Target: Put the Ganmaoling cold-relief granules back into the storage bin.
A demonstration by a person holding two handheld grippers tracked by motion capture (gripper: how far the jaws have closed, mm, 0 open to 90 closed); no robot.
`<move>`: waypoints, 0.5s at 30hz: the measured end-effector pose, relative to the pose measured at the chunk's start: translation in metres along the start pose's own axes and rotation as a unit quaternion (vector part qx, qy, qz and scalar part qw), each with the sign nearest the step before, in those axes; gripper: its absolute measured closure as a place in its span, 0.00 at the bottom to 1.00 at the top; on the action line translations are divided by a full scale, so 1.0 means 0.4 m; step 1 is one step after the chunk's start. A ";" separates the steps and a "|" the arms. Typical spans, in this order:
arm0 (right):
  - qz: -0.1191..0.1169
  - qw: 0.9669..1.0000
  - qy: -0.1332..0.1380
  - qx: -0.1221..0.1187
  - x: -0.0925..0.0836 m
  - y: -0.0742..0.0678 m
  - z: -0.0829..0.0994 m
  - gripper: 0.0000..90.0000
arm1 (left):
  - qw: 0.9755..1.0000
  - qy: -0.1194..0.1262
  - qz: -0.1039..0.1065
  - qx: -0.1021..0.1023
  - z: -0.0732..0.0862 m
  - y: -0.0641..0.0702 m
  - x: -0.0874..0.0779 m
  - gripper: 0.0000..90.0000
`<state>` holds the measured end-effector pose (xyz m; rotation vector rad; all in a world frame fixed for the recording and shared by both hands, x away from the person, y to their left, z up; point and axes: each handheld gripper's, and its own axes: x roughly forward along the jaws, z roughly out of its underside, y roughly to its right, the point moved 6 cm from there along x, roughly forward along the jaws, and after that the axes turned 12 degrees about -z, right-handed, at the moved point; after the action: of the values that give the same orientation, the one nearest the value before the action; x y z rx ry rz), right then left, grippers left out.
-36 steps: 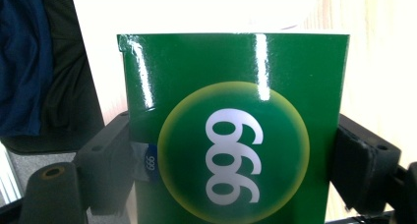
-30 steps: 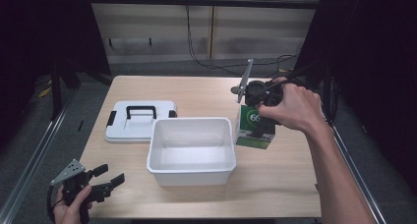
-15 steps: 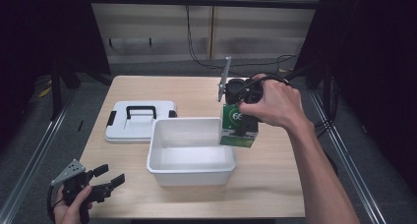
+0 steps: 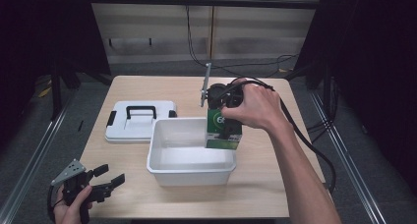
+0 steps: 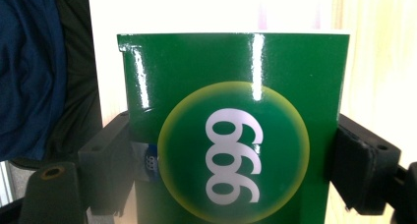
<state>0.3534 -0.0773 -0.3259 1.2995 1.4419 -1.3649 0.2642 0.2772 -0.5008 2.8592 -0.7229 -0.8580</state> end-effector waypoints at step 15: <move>-0.007 1.000 -0.018 -0.006 0.079 0.030 -0.024 0.18 | 1.000 -0.002 -0.003 -0.005 0.001 -0.001 0.000 0.18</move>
<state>0.3597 -0.0633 -0.3575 1.2532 1.4361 -1.3804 0.2640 0.2776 -0.5011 2.8527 -0.7091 -0.8650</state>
